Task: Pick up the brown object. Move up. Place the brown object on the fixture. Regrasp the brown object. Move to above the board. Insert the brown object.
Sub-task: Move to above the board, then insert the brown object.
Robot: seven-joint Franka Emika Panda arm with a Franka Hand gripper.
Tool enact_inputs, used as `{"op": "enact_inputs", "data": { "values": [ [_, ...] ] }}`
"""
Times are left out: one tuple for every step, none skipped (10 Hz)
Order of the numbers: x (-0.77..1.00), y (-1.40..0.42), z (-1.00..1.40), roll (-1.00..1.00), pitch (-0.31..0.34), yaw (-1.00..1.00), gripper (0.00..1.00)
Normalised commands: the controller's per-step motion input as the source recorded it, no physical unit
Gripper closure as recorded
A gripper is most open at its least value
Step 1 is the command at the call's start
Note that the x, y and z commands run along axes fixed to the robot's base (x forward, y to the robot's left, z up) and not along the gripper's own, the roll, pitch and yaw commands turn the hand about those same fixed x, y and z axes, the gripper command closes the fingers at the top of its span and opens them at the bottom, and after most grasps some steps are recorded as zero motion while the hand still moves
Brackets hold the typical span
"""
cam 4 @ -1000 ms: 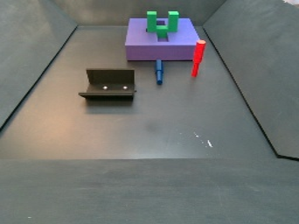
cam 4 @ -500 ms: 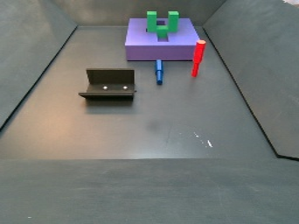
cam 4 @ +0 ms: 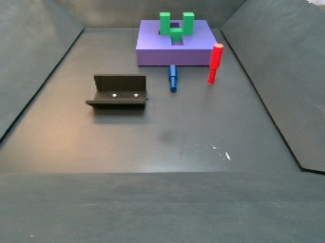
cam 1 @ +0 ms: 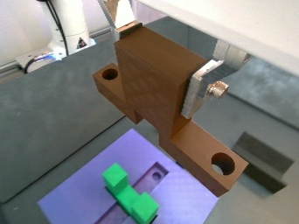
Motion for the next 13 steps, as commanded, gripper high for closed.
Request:
{"op": "enact_inputs", "data": {
  "values": [
    [-0.02, 0.00, 0.00, -0.22, -0.009, -0.01, 1.00],
    [0.00, 0.00, -0.02, 0.00, 0.000, 0.00, 1.00],
    [0.00, 0.00, -0.04, -0.02, 0.000, -0.04, 1.00],
    [0.00, 0.00, -0.17, -0.04, -0.067, -0.41, 1.00],
    [0.00, 0.00, -0.26, -0.21, -0.114, -0.84, 1.00],
    [-0.02, -0.06, -0.22, -0.16, -0.196, -0.95, 1.00],
    [-0.03, -0.07, -0.21, -0.16, -0.216, -0.95, 1.00],
    [-0.03, -0.07, -0.21, -0.16, -0.211, -0.95, 1.00],
    [-0.01, -0.07, -0.19, -0.16, -0.193, -0.95, 1.00],
    [-0.03, -0.07, -0.19, -0.17, -0.201, -0.94, 1.00],
    [-0.03, -0.07, -0.19, -0.17, -0.201, -0.94, 1.00],
    [-0.02, -0.07, -0.19, -0.16, -0.190, -0.95, 1.00],
    [-0.01, -0.07, -0.20, -0.15, -0.160, -0.96, 1.00]
  ]
}}
